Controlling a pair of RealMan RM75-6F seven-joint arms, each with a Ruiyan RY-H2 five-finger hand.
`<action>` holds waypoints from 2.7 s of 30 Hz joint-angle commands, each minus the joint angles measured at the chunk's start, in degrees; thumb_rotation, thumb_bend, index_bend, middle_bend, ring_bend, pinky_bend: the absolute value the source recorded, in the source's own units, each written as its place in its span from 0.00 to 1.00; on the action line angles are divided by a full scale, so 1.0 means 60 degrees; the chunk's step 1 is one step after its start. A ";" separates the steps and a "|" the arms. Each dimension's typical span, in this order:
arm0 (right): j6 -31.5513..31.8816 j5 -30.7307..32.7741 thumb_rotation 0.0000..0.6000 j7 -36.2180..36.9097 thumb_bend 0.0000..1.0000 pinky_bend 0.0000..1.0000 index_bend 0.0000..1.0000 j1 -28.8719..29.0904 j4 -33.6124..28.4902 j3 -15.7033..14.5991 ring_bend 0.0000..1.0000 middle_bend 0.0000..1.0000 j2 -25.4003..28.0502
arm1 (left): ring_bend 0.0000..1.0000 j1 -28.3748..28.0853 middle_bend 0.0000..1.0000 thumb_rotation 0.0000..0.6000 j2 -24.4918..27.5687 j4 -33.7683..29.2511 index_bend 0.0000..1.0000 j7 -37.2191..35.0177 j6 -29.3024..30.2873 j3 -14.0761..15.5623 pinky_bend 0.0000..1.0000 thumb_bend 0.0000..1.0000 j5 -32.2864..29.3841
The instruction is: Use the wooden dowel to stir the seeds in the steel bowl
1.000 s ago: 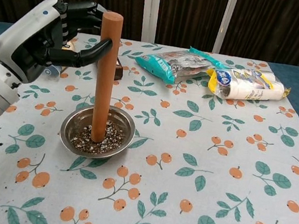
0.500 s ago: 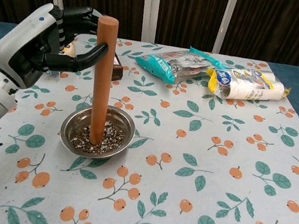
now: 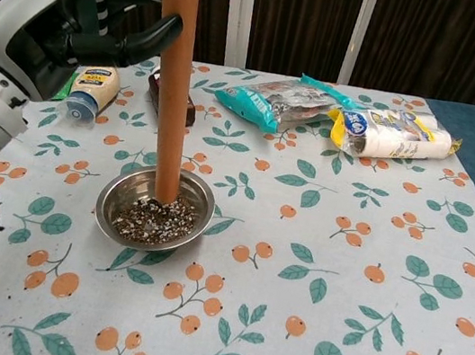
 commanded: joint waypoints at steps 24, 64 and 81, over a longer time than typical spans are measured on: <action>0.0061 -0.0070 1.00 0.0266 0.37 0.00 0.00 -0.0049 -0.0117 0.0003 0.00 0.00 0.0143 | 0.12 0.0295 0.56 1.00 0.3122 -0.2438 0.65 0.2653 -0.0380 -0.0364 0.03 0.77 -0.0061; 0.0049 -0.0043 1.00 0.0122 0.37 0.00 0.00 -0.0086 -0.0197 -0.0036 0.00 0.00 0.0173 | 0.15 0.0967 0.60 1.00 0.3886 0.0770 0.65 0.4967 -0.3490 0.1256 0.03 0.77 -0.1302; 0.0034 0.0002 1.00 0.0172 0.37 0.00 0.00 -0.0102 -0.0248 -0.0026 0.00 0.00 0.0232 | 0.14 0.0719 0.42 1.00 0.3188 -0.0018 0.55 0.5456 -0.3695 0.1344 0.01 0.52 -0.1099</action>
